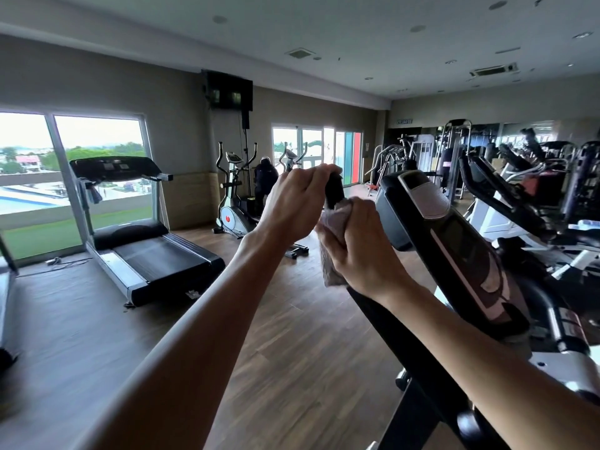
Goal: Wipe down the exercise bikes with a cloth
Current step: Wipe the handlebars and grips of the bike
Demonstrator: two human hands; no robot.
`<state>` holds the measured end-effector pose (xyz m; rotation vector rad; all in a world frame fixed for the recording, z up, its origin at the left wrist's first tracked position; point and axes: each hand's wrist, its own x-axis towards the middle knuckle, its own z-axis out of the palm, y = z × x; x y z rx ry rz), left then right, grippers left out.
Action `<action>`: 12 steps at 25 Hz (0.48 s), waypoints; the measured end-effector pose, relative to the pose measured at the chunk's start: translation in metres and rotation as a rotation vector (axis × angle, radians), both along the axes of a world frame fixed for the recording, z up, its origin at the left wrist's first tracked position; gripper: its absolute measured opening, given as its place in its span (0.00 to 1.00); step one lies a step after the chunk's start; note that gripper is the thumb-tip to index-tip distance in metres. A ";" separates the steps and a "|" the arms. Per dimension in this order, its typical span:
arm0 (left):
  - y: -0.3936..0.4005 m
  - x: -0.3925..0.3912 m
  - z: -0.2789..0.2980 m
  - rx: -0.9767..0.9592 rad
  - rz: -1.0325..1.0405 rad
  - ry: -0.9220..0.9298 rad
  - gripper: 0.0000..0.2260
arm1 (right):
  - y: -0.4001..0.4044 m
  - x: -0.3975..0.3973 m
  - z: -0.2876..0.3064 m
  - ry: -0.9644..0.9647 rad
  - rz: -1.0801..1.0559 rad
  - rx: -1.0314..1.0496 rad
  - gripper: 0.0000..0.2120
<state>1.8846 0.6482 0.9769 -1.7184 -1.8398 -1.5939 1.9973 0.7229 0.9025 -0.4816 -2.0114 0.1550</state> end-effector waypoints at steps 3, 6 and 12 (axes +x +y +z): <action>0.000 0.001 -0.002 0.017 -0.019 -0.056 0.16 | 0.004 -0.016 0.026 0.046 -0.004 -0.014 0.21; 0.001 0.002 -0.007 0.053 -0.019 -0.073 0.17 | -0.003 -0.006 0.005 0.089 0.050 0.030 0.22; 0.023 -0.003 -0.005 0.187 -0.090 -0.135 0.19 | -0.012 0.026 -0.029 0.003 0.068 -0.064 0.26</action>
